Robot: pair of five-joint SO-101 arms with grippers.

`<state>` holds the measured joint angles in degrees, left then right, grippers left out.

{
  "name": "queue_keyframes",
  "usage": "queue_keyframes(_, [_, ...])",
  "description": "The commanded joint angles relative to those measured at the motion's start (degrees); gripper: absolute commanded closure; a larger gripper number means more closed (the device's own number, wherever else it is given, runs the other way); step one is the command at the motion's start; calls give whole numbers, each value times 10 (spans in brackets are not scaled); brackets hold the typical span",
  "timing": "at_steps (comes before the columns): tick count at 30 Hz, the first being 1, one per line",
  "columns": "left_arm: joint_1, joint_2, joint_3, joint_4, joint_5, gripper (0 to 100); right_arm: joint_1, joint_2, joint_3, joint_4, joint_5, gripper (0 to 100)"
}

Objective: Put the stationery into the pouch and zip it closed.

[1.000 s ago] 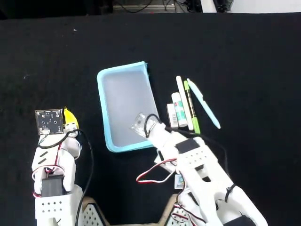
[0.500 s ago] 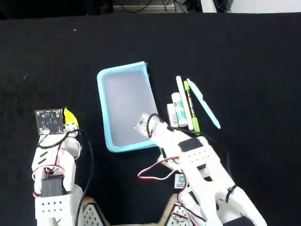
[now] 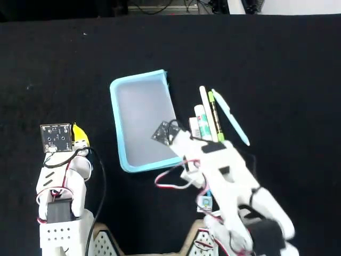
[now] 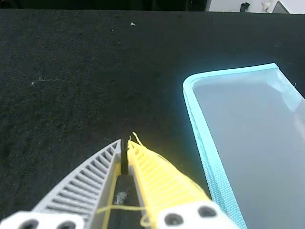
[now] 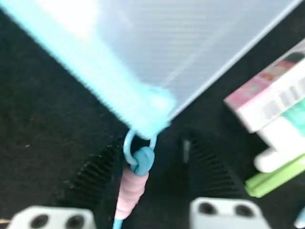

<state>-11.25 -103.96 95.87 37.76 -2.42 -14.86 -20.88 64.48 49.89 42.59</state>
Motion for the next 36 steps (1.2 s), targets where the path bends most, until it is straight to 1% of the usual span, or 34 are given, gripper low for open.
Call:
queue_keyframes(1, [5, -3, 15, 1, -5, 967, 15, 41, -45, 17, 4, 972])
queue_keyframes(2, [4, -3, 15, 0, -5, 967, 15, 36, -49, 17, 4, 993])
queue_keyframes(3, [4, -3, 15, 0, -5, 967, 15, 26, -50, 20, 4, 982])
queue_keyframes(5, [4, -3, 15, 0, -5, 967, 16, -5, -50, 21, 4, 989])
queue_keyframes(9, [7, -3, 15, 0, -5, 967, 15, -107, -50, 36, 1, 988])
queue_keyframes(11, [12, -3, 15, 0, -5, 967, 4, -167, -47, 33, -35, 988])
queue_keyframes(13, [34, -2, 15, 3, -5, 967, -12, -226, -46, 33, -76, 988])
queue_keyframes(16, [73, -1, 15, 5, -5, 967, -47, -311, -46, 33, -118, 987])
queue_keyframes(22, [116, -1, 15, 20, -5, 964, -135, -441, -45, 33, -148, 987])
queue_keyframes(25, [119, -1, 15, 25, -4, 906, -184, -488, -45, 33, -149, 987])
queue_keyframes(27, [120, -1, 15, 43, -4, 867, -201, -516, -47, 32, -149, 987])
queue_keyframes(31, [148, -1, 15, 54, -4, 855, -206, -548, -37, -30, -149, 987])
queue_keyframes(34, [167, -1, 15, 68, -5, 855, -208, -554, -3, -105, -149, 987])
queue_keyframes(36, [179, -1, 15, 69, -19, 855, -222, -554, 26, -154, -149, 987])
